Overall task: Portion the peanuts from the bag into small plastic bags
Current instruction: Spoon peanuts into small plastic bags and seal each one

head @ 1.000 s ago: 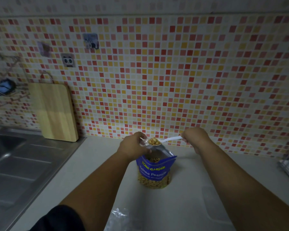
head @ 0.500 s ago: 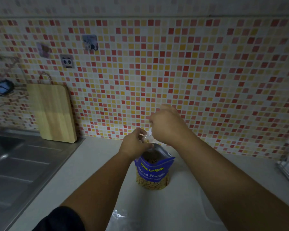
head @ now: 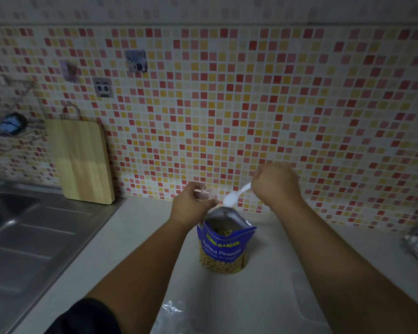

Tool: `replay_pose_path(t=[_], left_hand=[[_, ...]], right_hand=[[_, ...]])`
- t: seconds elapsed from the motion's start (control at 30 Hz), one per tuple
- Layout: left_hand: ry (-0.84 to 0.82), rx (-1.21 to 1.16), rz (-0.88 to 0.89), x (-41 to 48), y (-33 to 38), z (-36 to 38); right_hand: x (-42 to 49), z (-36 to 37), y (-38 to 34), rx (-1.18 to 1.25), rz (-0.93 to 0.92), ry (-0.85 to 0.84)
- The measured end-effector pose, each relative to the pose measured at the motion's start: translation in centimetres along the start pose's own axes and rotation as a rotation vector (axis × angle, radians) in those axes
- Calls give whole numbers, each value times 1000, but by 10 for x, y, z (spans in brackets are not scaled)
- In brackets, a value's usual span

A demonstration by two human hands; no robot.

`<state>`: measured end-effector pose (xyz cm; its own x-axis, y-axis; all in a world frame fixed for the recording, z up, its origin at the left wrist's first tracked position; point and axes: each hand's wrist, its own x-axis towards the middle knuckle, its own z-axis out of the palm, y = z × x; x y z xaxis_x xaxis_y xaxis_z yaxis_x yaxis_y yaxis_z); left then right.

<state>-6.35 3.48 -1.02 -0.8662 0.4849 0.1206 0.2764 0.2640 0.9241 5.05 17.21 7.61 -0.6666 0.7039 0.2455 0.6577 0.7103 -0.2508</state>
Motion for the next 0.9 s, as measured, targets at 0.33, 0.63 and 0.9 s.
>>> replay_pose_path(t=[0.33, 0.63, 0.9], left_hand=[[0, 8, 12, -5, 0, -1], [5, 11, 62, -10, 5, 5], [-25, 14, 59, -14, 14, 6]], right_hand=[[-16, 71, 17, -183, -9, -272], [-32, 36, -25, 764, 74, -340], [-32, 34, -25, 681, 105, -306]])
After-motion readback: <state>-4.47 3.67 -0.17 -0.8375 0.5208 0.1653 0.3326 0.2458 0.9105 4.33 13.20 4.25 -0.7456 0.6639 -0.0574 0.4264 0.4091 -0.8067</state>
